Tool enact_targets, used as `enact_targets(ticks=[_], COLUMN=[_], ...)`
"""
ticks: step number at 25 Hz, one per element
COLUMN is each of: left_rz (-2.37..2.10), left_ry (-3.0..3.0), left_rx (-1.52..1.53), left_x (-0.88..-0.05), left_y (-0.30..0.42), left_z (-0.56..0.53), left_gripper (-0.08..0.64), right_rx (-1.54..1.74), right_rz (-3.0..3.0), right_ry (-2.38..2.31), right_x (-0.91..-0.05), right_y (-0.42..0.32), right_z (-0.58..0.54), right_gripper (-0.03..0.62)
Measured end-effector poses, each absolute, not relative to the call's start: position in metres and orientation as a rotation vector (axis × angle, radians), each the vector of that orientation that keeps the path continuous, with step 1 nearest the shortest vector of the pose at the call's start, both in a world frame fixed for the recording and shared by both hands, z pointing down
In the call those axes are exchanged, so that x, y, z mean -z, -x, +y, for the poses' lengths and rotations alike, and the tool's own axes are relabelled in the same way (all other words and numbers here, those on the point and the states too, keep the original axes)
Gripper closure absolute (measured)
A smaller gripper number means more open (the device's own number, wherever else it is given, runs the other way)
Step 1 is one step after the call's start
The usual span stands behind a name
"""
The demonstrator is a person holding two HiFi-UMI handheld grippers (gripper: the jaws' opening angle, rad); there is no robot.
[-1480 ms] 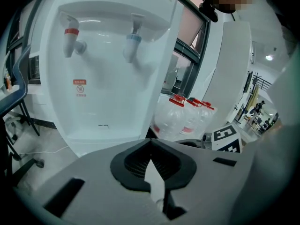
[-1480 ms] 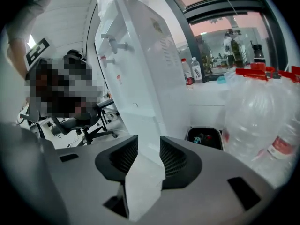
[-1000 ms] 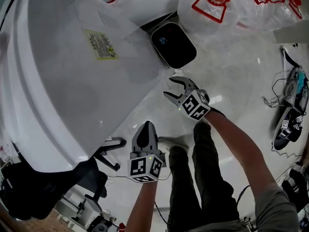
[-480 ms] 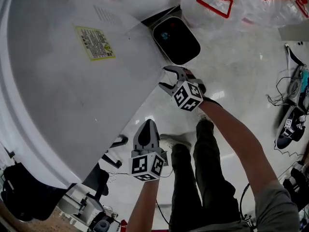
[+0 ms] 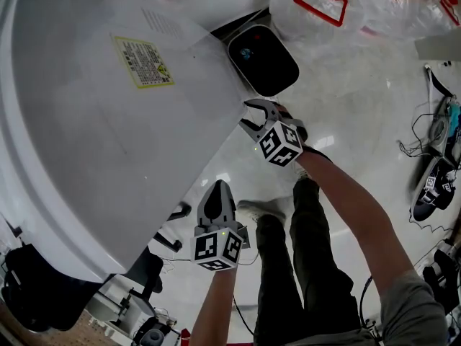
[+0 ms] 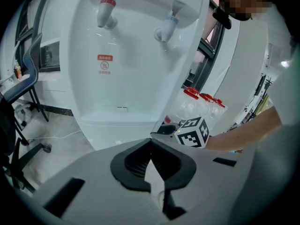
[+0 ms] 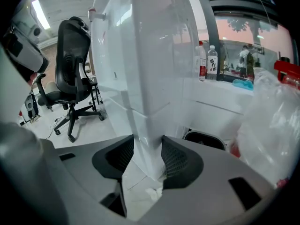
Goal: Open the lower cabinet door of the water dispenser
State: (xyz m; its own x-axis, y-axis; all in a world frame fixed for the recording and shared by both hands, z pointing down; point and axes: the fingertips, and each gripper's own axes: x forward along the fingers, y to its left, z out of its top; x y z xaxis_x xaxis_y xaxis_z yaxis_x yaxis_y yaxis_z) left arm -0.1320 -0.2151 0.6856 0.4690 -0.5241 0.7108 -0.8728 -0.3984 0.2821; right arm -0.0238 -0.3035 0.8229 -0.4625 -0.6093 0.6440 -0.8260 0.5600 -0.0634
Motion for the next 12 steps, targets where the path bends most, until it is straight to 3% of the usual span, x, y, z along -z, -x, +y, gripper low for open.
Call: enact_targets(ticks=[12], left_rz=[-1.112], left_ry=[-2.109], left_rx=[-0.696], left_x=[-0.681], left_y=[0.145], left_z=[-0.203], left_gripper=[0.552], right_rx=[-0.564], right_rz=[-2.130], right_ry=[-1.280], right_x=[-0.821], right_y=[0.033], right_z=[-0.277], right_gripper=[0.414])
